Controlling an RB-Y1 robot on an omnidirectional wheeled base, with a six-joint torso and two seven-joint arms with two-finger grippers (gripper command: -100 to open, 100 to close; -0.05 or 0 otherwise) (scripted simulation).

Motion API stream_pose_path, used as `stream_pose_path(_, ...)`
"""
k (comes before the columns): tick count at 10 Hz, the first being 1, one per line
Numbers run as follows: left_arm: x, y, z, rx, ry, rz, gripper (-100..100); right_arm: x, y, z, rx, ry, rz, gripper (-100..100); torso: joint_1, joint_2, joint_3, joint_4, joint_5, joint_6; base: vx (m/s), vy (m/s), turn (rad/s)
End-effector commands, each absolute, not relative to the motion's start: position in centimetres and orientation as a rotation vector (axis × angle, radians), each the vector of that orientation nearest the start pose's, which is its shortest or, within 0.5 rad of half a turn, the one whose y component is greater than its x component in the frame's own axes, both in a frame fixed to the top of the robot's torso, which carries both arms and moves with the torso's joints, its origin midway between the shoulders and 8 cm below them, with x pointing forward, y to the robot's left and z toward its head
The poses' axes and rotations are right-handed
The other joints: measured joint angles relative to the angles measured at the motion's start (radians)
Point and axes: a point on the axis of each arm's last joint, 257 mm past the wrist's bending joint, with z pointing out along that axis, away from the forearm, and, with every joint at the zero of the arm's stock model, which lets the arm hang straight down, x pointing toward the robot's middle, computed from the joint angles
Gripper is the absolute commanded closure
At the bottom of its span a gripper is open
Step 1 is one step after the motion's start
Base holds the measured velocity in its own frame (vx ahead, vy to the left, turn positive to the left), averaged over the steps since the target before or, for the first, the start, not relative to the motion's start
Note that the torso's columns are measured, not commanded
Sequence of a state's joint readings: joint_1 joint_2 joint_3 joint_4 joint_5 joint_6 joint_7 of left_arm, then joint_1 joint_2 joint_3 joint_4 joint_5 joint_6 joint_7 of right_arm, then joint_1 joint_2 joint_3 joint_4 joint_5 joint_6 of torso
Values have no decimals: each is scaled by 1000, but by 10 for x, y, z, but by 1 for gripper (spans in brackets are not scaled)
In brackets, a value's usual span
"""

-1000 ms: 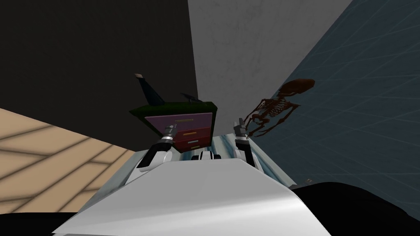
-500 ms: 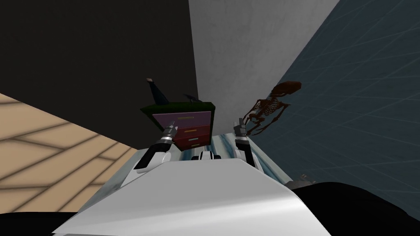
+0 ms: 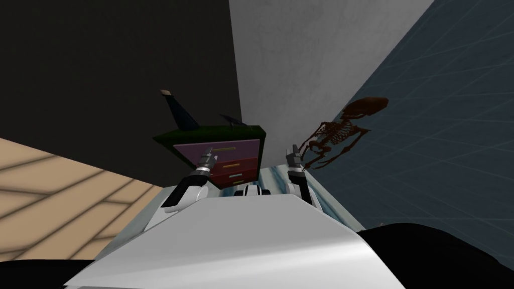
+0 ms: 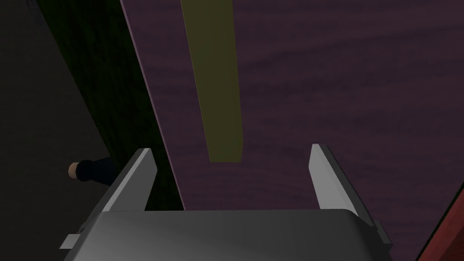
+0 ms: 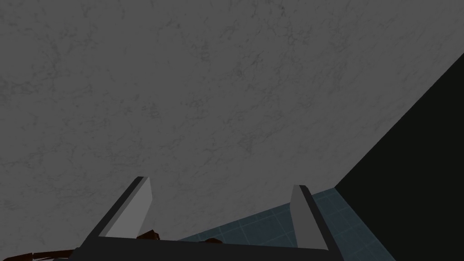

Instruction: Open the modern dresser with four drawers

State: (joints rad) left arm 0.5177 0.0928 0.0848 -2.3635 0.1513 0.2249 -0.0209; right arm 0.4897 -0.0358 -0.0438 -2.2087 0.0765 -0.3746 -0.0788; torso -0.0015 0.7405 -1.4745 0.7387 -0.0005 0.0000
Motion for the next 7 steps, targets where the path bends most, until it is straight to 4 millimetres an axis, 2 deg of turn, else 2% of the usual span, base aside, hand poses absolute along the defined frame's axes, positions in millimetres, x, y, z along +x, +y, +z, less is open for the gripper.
stream_pose_path(1,397,325,-106,-1205,1040,-1104,-100,375,-293,-30,769,782,1232,0,1,3,2,1,0,0,31,-1,0)
stream_pose_path(2,393,325,-100,-1208,1036,-1103,-100,375,-293,-30,769,782,1232,0,1,3,2,1,0,0,109,16,-17)
stream_pose_path(3,395,325,-102,-1206,1036,-1104,-100,375,-293,-30,769,782,1232,0,3,-3,-1,0,1,0,67,11,-4)
stream_pose_path(4,395,325,-102,-1207,1037,-1104,100,375,-293,-30,769,782,1232,0,2,-3,-2,-1,1,0,8,2,1)
stream_pose_path(7,391,322,-98,-1202,1039,-1109,100,375,-293,-30,769,782,1232,0,0,3,3,-1,1,1,-130,-25,19)
